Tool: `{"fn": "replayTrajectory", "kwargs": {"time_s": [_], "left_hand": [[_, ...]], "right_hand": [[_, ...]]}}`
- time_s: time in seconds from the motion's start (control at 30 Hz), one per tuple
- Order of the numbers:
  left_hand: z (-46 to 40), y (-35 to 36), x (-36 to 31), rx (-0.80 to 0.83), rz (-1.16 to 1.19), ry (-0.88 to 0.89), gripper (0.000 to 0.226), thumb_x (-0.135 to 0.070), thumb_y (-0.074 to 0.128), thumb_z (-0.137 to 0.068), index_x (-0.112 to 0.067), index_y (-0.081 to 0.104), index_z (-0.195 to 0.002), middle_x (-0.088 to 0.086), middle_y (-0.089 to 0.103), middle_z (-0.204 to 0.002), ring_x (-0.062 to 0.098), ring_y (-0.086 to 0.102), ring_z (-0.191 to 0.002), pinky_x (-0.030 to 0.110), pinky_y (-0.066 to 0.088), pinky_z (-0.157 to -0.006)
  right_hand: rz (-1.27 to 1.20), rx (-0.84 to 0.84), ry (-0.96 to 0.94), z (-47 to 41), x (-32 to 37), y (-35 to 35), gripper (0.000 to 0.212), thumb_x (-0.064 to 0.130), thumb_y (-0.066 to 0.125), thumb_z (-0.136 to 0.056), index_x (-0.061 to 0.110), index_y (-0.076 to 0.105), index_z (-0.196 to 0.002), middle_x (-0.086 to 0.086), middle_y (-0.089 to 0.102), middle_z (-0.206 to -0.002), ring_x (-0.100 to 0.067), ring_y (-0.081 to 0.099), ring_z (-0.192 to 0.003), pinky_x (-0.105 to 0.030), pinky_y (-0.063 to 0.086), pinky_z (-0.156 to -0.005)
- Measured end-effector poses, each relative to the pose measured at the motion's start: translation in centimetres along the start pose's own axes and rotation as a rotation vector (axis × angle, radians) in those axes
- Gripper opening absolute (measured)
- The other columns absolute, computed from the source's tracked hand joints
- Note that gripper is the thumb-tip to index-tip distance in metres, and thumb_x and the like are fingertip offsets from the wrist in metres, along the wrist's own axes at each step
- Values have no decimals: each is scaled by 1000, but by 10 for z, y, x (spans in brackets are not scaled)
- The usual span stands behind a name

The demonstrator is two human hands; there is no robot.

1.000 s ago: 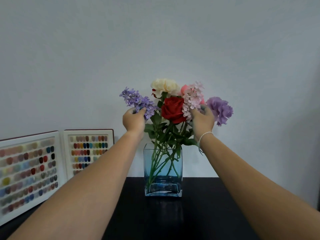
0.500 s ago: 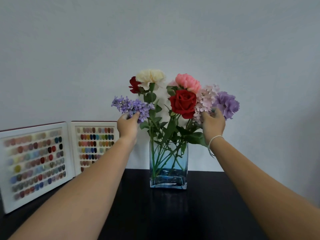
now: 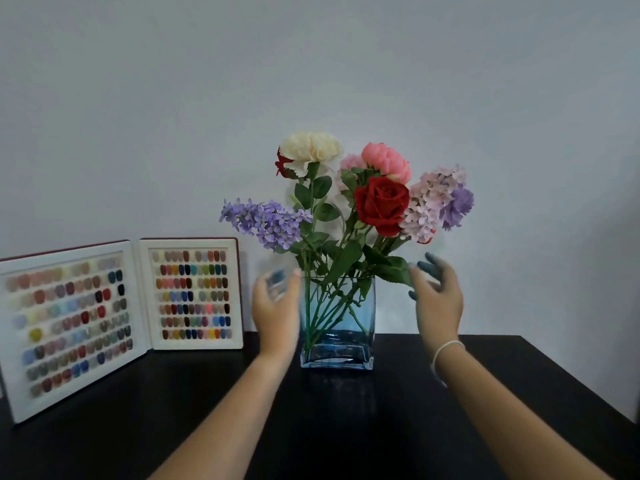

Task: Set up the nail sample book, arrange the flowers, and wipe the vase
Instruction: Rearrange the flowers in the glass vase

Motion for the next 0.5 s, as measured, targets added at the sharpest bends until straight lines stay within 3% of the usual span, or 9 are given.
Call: {"fn": "replayTrajectory", "kwargs": {"time_s": [0.13,0.2,0.27,0.4,0.5], "left_hand": [[7,30,-3,308,-332,260,45,-26,64,-81,-25,48,-123,-12,49,-116,2,46,-108,4,35,-87],[-1,43,-6,397,-491,338,52,-21,62,-83,-20,44,-131,-6,49,-124,6,43,-116,5,28,-93],[-10,51,-8,417,-594,375,47,-15,58,-85,-16,47,-130,3,53,-128,16,47,-119,15,31,-95],[-27,50,-17,378,-668,407,31,-6,47,-90,-8,59,-118,12,63,-116,26,60,-96,29,45,-85],[-42,43,-25,394,-695,469,33,3,43,-88,-7,62,-113,11,63,-117,21,58,-104,24,42,-96]], "right_hand": [[280,197,-114,4,-15,16,36,29,66,-80,29,54,-114,8,56,-115,-12,50,-108,-33,41,-94],[365,237,-176,-1,-16,25,37,27,67,-79,25,56,-114,3,58,-114,-17,50,-109,-34,42,-94],[397,252,-206,-8,-16,34,34,21,67,-78,19,58,-111,0,60,-108,-19,54,-104,-34,45,-91],[405,209,-164,-23,-15,43,18,11,62,-82,14,66,-98,-8,66,-97,-22,60,-89,-35,49,-80],[406,170,-157,-34,-11,48,15,8,59,-82,10,69,-92,-12,69,-87,-25,59,-79,-30,45,-69]]}}
Point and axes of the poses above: each hand's wrist, its own z-axis away from the middle knuckle, its own y-axis out of the palm, x = y × z, the point moved 3 cm from there along -z, towards the middle knuckle
